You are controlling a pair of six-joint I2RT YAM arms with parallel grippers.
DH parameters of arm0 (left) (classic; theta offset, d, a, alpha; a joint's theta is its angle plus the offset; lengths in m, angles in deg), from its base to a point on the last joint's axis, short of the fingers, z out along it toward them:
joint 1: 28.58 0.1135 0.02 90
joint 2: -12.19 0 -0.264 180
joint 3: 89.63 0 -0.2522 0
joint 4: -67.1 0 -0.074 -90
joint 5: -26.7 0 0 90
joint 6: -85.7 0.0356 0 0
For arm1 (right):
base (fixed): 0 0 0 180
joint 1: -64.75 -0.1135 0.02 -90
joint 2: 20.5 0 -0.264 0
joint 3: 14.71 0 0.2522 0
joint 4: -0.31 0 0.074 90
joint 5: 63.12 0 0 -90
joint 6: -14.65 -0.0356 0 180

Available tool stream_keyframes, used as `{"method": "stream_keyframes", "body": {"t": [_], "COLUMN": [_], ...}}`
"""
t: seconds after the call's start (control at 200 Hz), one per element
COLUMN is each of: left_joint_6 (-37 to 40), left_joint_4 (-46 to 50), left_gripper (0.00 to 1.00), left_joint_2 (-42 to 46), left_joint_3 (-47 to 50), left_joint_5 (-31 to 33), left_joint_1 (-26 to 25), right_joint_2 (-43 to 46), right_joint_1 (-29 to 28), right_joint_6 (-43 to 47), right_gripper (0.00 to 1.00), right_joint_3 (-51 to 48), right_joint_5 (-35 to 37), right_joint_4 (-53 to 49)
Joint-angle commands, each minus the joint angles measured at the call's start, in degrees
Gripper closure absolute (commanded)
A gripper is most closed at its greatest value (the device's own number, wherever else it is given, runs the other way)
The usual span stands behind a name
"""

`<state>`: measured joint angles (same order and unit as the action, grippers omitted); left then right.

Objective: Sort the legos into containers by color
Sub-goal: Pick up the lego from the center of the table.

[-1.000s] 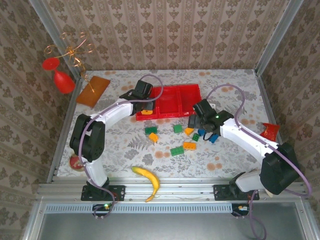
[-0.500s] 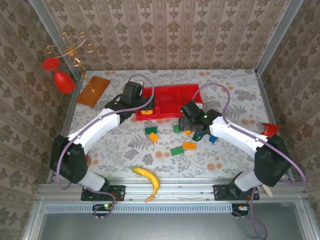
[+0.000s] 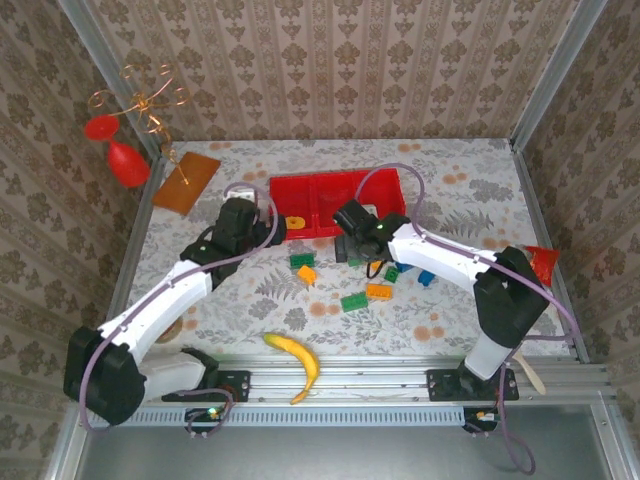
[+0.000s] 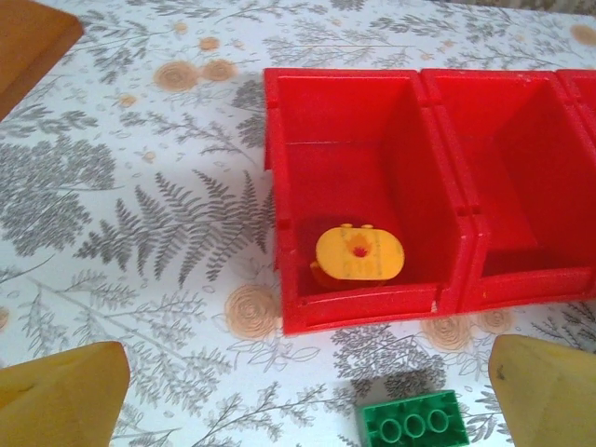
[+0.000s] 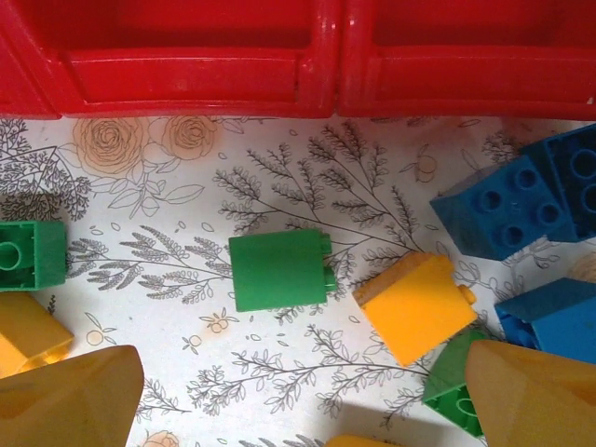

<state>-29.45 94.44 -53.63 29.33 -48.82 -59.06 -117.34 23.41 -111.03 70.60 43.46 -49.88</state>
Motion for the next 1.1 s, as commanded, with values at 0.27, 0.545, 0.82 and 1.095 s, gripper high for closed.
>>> {"method": "stream_keyframes", "body": {"t": [0.27, 0.545, 0.82, 1.095], "left_joint_6": [-4.6, -5.4, -5.6, -5.8], "left_joint_4": [0.0, -0.2, -0.3, -0.5], "left_gripper": [0.0, 0.0, 0.0, 0.0], "left_joint_2": [6.1, 5.6, 4.3, 3.7], "left_joint_3": [5.6, 6.1, 5.9, 5.9], "left_joint_5": [0.6, -1.4, -2.6, -3.2], "left_joint_1": [3.6, 4.8, 6.2, 6.6], "right_joint_2": [-5.9, -10.2, -13.6, -16.3], "right_joint_1": [-0.8, -0.8, 0.1, 0.4], "right_joint_6": [1.8, 2.6, 3.2, 4.6], "right_gripper": [0.12, 0.14, 0.18, 0.24], "right_joint_3": [5.0, 8.9, 10.3, 11.4], "right_joint_5": [-2.7, -0.9, -1.3, -2.4], "right_joint_4": [-3.4, -6.6, -7.6, -6.6]}}
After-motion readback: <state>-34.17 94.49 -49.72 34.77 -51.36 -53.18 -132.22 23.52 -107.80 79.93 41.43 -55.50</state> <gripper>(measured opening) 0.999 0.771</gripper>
